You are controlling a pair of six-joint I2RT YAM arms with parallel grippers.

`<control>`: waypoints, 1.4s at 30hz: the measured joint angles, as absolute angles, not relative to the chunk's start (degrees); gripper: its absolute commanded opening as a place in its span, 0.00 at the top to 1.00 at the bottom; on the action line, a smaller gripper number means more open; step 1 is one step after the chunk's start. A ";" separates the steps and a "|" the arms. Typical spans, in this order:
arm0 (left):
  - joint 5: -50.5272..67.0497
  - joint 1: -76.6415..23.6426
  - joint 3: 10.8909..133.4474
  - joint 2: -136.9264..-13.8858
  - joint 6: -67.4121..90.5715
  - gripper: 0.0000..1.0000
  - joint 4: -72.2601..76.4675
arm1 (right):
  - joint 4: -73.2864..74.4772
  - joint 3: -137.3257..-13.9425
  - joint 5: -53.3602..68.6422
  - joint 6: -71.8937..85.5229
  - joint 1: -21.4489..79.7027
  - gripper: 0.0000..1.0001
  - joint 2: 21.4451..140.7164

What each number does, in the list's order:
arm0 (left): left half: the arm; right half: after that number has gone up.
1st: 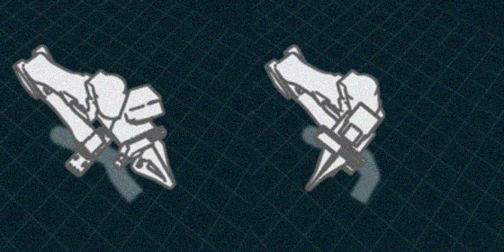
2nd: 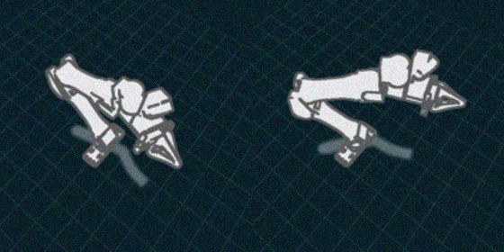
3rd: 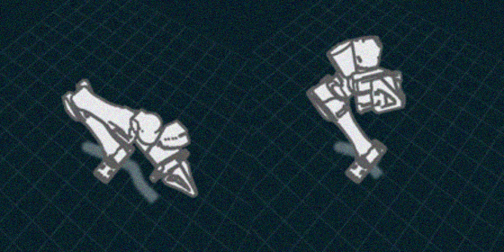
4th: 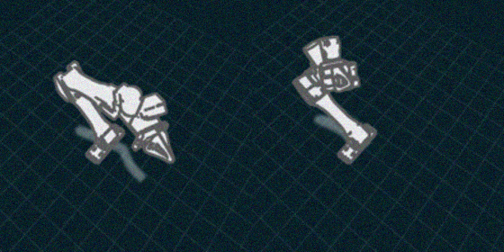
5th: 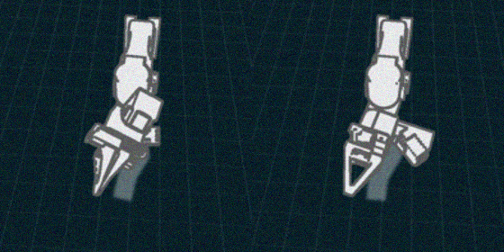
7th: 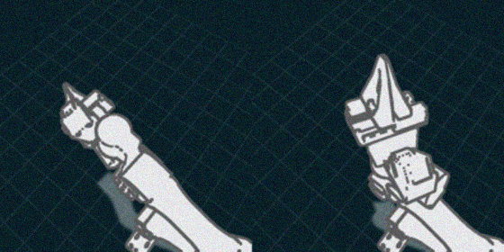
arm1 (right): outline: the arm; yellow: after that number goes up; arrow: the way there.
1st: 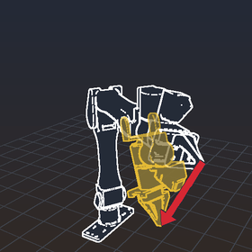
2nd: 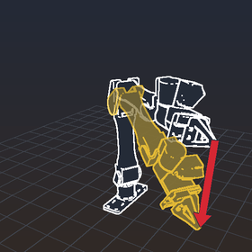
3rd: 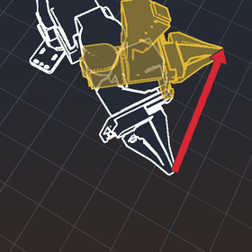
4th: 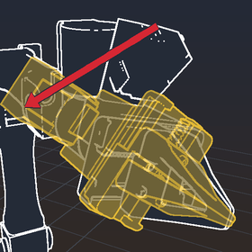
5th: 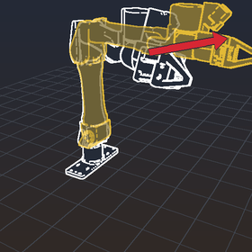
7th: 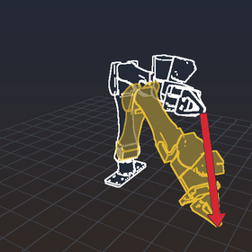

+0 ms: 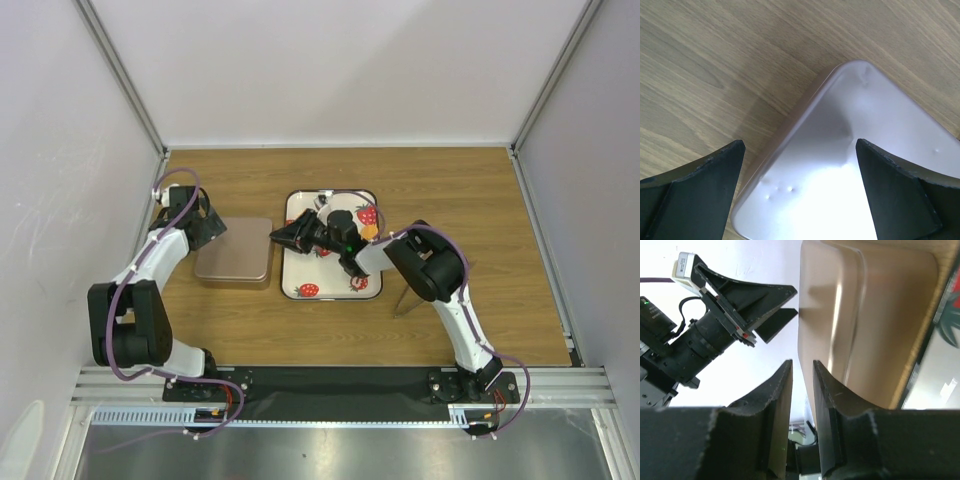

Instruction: Pack the cookies

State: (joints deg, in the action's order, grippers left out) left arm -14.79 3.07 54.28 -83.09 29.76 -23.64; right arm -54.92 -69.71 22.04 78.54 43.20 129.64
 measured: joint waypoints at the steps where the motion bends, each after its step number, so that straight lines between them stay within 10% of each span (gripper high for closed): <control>1: -14.79 3.05 54.30 -83.22 29.87 0.00 -23.64 | -54.22 -70.35 22.26 78.19 43.35 0.72 129.64; 42: -9.65 4.60 53.56 -86.04 34.02 0.00 -21.06 | -43.44 -77.49 27.46 70.24 46.13 0.75 131.68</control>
